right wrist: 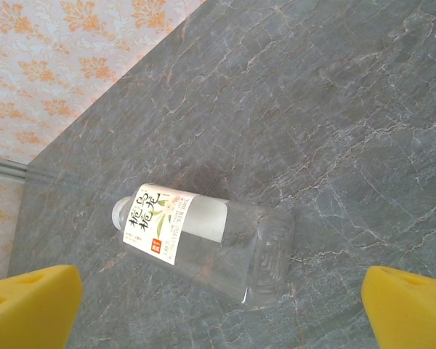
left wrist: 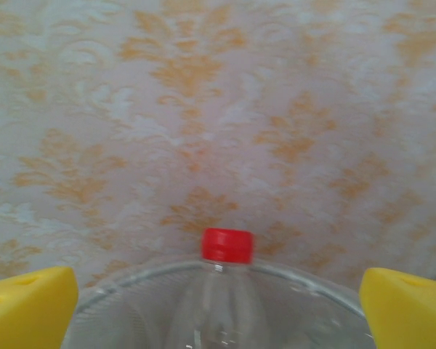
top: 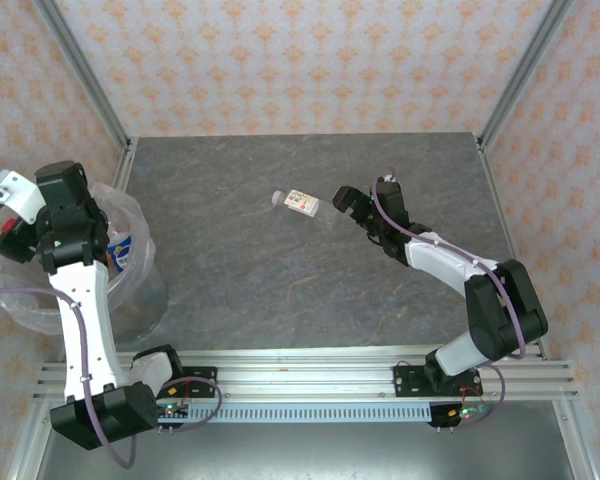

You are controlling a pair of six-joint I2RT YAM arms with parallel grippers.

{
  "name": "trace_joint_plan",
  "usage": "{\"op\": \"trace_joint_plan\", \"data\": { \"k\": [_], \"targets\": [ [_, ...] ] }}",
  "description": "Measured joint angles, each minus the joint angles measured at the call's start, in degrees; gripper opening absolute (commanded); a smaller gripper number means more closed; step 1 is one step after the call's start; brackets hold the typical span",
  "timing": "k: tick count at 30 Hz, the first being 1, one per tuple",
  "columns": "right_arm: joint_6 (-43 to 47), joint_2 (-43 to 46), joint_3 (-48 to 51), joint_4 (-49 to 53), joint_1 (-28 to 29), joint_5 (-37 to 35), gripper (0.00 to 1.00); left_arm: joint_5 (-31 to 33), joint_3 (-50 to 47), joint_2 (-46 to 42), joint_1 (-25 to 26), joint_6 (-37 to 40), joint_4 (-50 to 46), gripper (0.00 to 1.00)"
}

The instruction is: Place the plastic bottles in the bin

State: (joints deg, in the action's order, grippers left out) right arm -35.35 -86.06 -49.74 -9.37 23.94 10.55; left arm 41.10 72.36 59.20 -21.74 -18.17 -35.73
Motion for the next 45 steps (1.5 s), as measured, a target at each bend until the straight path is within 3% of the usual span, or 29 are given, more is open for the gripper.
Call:
{"op": "trace_joint_plan", "data": {
  "k": [5, 10, 22, 32, 45],
  "targets": [
    [0.26, -0.46, -0.92, 2.1, 0.0, -0.17, 0.99, -6.58, 3.23, 0.94, 4.0, -0.46, -2.16, 1.0],
    [3.65, -2.32, -4.2, 5.51, 0.0, -0.2, 0.99, -14.23, 3.74, 0.5, 4.61, -1.66, -3.91, 1.0],
    [15.08, -7.15, -11.02, 12.94, 0.0, -0.07, 0.99, -40.65, 4.46, -1.53, 4.61, -5.01, -4.04, 1.0],
    [31.36, -17.9, -23.96, 21.62, 0.0, 6.67, 0.99, -61.27, 4.72, -0.52, 4.9, -9.11, -0.96, 1.0],
    [55.34, -34.07, -45.64, 42.23, -0.76, 13.99, 0.99, -66.66, 4.31, 0.98, 5.25, -9.4, -0.11, 1.0]
  ]
}}
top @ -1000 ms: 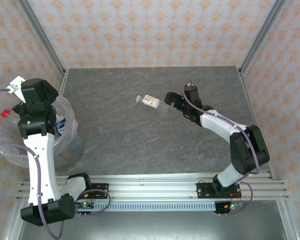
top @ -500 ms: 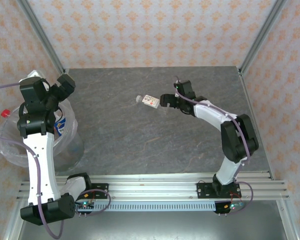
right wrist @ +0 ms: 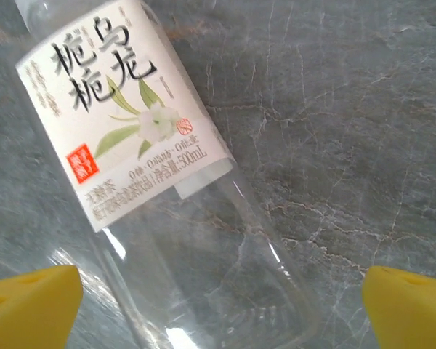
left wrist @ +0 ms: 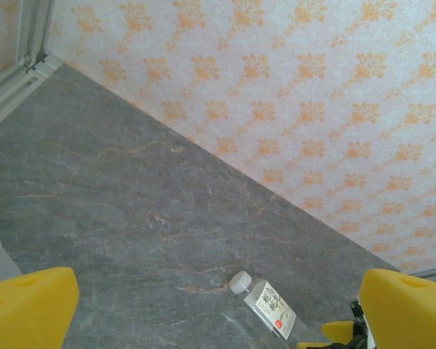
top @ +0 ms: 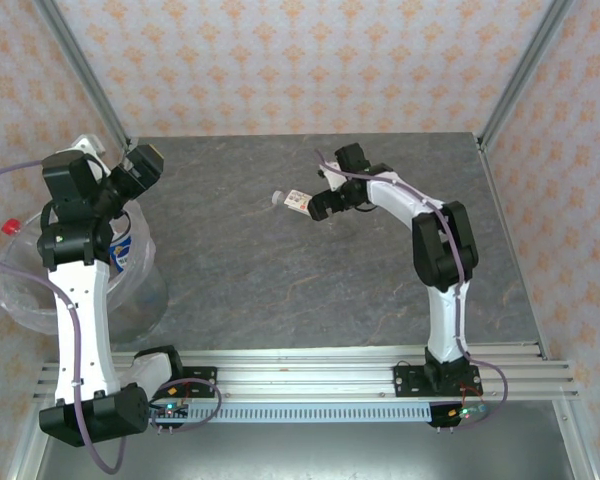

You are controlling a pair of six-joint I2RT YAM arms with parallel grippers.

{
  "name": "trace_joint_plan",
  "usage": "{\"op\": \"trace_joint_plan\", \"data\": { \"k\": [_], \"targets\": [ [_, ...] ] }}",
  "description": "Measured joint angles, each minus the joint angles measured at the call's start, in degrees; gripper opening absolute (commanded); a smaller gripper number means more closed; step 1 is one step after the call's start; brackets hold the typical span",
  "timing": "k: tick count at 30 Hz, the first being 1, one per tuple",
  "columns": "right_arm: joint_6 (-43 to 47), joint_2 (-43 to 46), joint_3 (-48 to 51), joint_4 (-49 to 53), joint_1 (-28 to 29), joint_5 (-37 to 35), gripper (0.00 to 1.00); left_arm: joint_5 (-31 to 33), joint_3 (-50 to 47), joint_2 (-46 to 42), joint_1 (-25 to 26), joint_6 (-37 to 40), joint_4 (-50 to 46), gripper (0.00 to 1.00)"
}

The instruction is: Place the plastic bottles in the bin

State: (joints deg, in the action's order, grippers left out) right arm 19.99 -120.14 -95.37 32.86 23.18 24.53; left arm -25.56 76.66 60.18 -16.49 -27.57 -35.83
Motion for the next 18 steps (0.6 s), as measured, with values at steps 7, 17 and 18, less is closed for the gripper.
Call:
{"op": "trace_joint_plan", "data": {
  "k": [7, 17, 18],
  "targets": [
    [6.95, -5.88, -7.48, 7.28, -0.31, 2.27, 1.0, -0.46, -0.37, 1.07, 0.0, 0.0, -0.17, 1.0],
    [9.53, -6.47, -7.72, 9.18, 0.04, 2.71, 0.97, -1.11, -0.37, 2.78, 0.0, 0.0, -0.81, 1.0],
    [9.66, -6.47, -7.72, 9.18, 0.15, 2.75, 0.97, -1.18, -0.37, 2.89, 0.0, 0.0, -0.81, 1.0]
  ]
}}
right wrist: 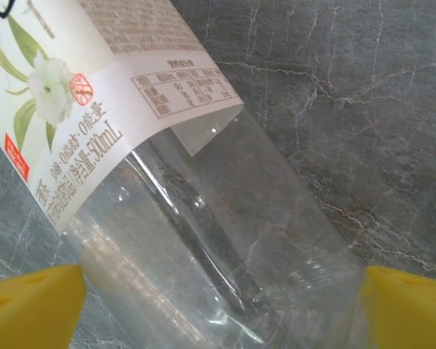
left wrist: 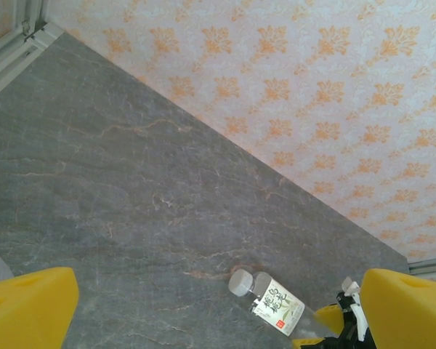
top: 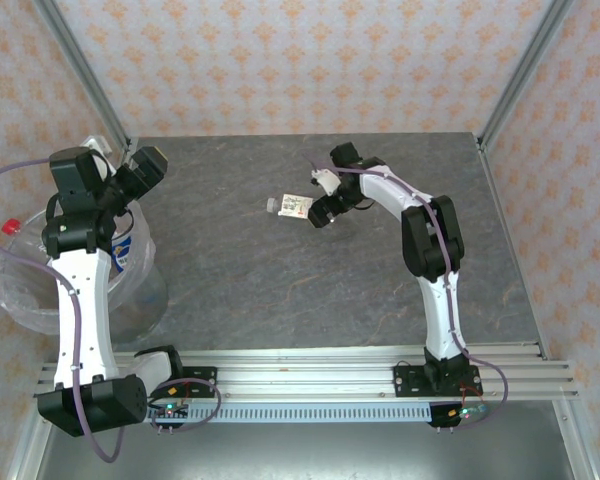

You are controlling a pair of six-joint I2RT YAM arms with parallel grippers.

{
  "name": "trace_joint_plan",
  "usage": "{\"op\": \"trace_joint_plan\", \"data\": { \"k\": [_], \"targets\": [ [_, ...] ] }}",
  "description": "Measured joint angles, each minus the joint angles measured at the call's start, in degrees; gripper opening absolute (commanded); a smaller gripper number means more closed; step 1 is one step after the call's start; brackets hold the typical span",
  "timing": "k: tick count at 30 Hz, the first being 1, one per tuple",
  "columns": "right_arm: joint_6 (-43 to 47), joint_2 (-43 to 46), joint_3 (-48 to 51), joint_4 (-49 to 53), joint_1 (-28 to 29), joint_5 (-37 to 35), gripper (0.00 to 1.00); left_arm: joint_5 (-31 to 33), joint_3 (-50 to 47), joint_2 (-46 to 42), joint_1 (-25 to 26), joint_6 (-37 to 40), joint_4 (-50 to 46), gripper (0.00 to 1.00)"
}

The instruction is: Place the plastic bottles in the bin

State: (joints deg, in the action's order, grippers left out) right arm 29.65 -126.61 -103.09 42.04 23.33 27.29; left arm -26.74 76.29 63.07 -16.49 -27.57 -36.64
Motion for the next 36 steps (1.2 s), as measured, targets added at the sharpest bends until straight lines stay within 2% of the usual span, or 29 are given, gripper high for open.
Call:
{"op": "trace_joint_plan", "data": {
  "k": [2, 15, 23, 26, 28, 33, 36],
  "targets": [
    [0.28, 0.0, 0.0, 0.0, 0.24, 0.48, 1.0, -0.11, 0.0, 0.24, 0.02, 0.0, 0.0, 1.0],
    [2.8, 0.0, 0.0, 0.7, 1.51, 4.98, 0.99, -0.33, -0.02, 0.96, 0.0, 0.17, -0.04, 1.0],
    [4.33, -0.31, -0.22, 0.68, 4.17, 0.76, 0.99, -0.33, -0.57, 1.11, 0.0, 0.22, -0.13, 1.0],
    [4.66, -0.33, -0.2, -0.42, 4.96, -1.25, 0.87, -0.33, -0.9, 1.18, 0.0, 0.42, -0.26, 1.0],
    [4.7, -0.33, -0.04, -1.51, 5.25, -2.73, 0.85, -0.39, -0.92, 1.22, 0.0, 0.48, -0.28, 1.0],
    [4.76, -0.31, 2.69, -4.42, 5.22, -5.51, 0.92, -0.94, -0.94, 1.22, 0.02, 0.55, -0.26, 1.0],
    [4.96, -0.33, 3.78, -4.17, 5.25, -5.68, 0.93, -1.14, -0.94, 1.22, 0.28, 0.55, -0.28, 1.0]
  ]
}}
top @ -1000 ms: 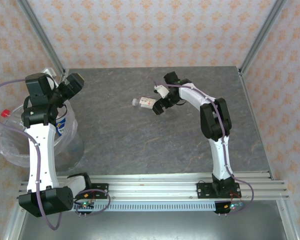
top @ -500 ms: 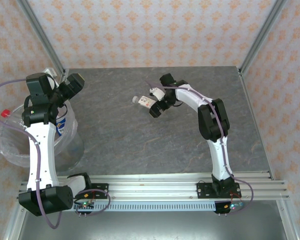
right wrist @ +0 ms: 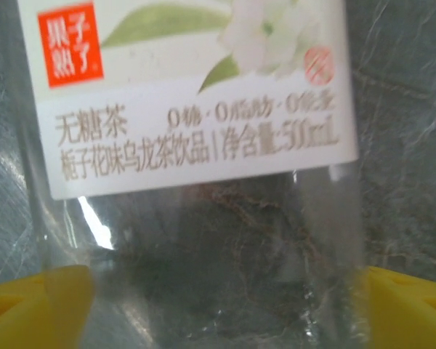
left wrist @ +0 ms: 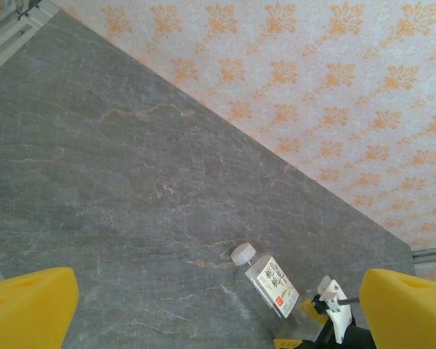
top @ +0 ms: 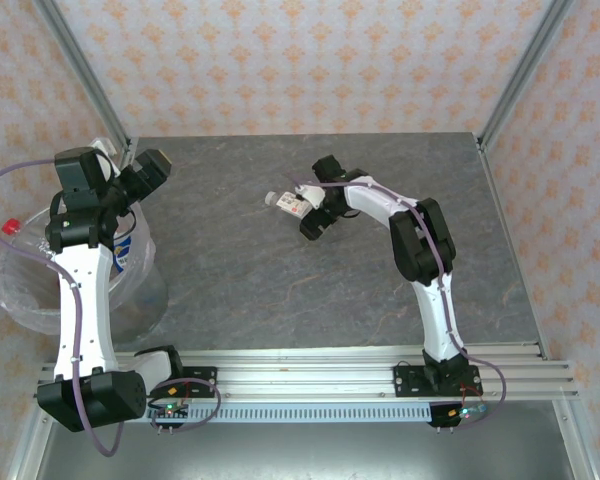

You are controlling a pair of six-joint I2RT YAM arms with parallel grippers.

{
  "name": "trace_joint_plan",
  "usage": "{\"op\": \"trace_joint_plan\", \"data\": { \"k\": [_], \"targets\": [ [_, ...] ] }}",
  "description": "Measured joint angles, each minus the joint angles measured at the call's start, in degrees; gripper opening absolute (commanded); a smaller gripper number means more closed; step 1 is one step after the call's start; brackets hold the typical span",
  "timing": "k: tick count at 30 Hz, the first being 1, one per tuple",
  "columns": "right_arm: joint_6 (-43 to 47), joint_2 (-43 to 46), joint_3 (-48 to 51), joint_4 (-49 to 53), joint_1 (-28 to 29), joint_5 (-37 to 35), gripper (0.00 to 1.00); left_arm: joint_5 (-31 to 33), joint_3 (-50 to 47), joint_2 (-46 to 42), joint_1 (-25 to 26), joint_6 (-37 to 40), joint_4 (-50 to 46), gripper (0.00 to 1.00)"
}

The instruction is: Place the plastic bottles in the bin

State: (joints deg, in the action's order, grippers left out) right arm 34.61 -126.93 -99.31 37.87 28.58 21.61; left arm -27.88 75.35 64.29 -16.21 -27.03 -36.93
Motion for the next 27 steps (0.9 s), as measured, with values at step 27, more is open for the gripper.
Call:
{"op": "trace_joint_plan", "data": {
  "k": [27],
  "targets": [
    [-12.22, 24.24, 22.95, -19.87, 0.66, 1.07, 0.62, -0.13, 0.02, 4.55, 13.25, -2.14, 1.2, 1.0]
  ]
}}
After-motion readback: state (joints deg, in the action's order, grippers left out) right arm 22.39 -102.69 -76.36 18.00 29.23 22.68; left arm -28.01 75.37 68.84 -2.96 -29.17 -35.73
